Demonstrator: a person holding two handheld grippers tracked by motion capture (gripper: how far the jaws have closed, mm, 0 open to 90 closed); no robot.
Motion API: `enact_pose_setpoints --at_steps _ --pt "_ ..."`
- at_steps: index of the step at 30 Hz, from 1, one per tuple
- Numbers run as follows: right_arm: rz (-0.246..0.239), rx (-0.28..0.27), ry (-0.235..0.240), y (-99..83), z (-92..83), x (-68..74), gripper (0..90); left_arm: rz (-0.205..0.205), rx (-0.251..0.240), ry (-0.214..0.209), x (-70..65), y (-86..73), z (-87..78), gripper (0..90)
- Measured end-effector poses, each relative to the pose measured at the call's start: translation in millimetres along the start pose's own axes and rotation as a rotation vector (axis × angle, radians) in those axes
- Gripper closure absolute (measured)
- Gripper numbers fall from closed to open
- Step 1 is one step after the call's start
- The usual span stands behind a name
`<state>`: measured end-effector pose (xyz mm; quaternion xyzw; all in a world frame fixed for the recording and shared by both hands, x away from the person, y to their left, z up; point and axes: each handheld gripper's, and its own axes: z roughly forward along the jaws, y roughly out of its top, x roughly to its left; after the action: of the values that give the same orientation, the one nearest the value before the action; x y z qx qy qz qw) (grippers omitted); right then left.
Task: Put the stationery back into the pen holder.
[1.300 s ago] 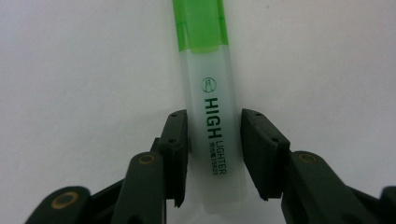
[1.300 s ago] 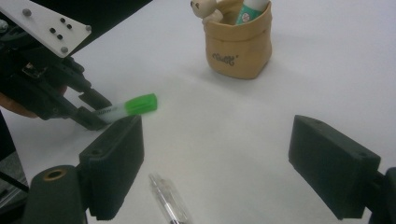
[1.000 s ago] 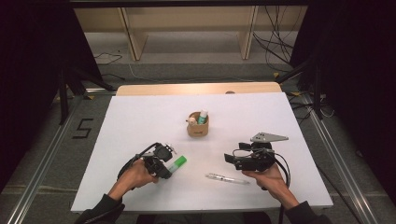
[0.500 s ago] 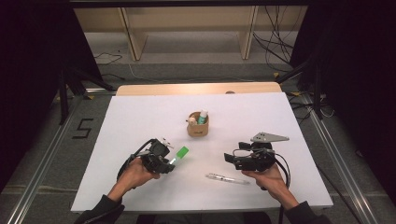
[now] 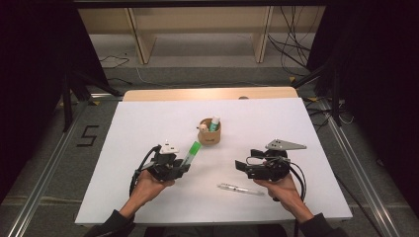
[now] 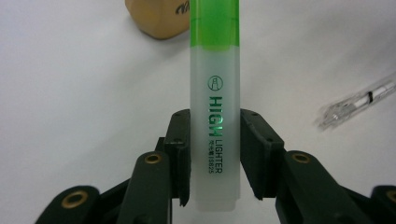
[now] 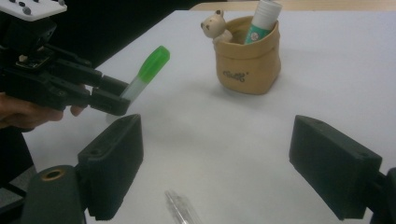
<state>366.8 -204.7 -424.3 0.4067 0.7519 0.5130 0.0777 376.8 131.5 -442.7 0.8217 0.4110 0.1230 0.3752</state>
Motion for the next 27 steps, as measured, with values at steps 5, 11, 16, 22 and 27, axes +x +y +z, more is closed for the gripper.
enact_pose_setpoints --at_steps 5,11,16,22,27 --pt "0.01 -0.002 0.028 1.8 2.5 5.4 18.8 -0.014 -0.063 -0.018 -6.1 0.9 -4.1 65.5" --pt "-0.002 -0.003 0.047 4.0 7.9 11.8 19.7 -0.02 -0.112 -0.032 -11.9 1.2 -7.2 65.4" --pt "0.014 -0.004 0.074 6.8 13.4 16.4 20.7 -0.033 -0.154 -0.04 -18.0 0.8 -7.1 65.4" --pt "0.006 -0.005 0.094 11.1 23.0 25.8 22.0 -0.006 -0.199 -0.047 -31.4 1.7 -5.7 65.5" --pt "-0.001 -0.01 0.112 14.2 31.0 33.1 24.3 0.011 -0.22 -0.054 -39.9 1.1 -2.3 65.5"
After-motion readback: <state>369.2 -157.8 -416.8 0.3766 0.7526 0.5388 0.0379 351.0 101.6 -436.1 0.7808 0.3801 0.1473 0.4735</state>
